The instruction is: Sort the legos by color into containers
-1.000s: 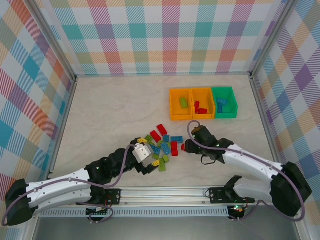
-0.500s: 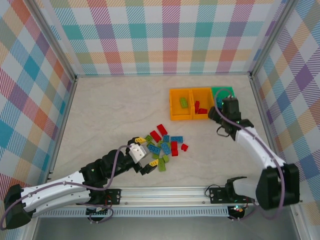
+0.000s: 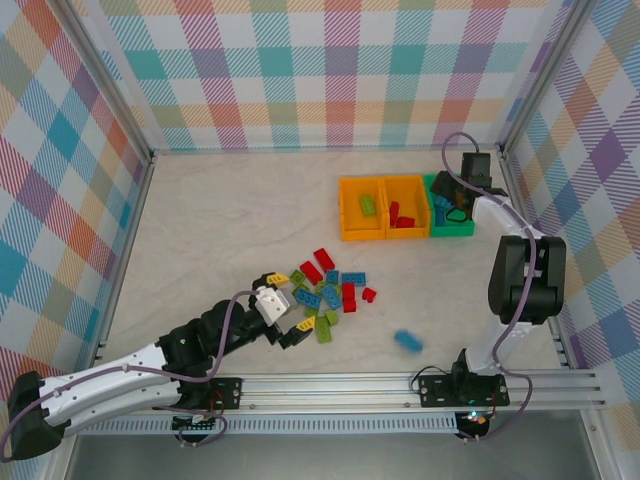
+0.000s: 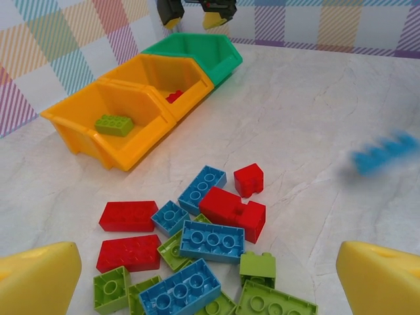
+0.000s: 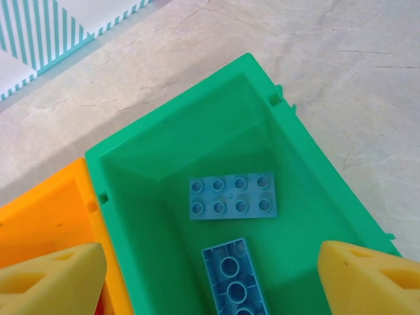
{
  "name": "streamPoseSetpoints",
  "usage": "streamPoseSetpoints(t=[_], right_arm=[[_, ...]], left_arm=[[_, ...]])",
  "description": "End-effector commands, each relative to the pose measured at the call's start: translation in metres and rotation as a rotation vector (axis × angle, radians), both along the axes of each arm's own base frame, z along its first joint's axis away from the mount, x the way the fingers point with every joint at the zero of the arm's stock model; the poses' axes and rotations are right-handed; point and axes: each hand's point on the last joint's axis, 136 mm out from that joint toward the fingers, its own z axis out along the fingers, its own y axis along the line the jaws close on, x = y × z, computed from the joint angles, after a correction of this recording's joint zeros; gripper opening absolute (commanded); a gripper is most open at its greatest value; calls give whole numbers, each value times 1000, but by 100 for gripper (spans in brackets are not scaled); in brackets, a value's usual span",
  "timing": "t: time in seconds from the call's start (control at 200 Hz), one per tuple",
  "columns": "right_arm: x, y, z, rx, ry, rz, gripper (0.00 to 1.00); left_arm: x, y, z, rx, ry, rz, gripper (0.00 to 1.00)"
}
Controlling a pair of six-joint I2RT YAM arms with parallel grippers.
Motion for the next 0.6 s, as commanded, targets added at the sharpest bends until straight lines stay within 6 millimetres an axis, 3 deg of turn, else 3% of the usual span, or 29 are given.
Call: streamPoseSetpoints(t=[0.0,0.21,0.46,0.595], right_arm=[[-9,10,23,36,-41,46,86],[-85,59,19,231,-27,208,99],[-183,133,29,267,82,497,100],[-251,167,12,249,216,623,100]], left_arm=[[3,5,-3,11,-13,27,100],[12,5,-11,37,4,76,100],[19,-4,-24,76,38,94,100],[21,-4,-30,123,46,100,100]])
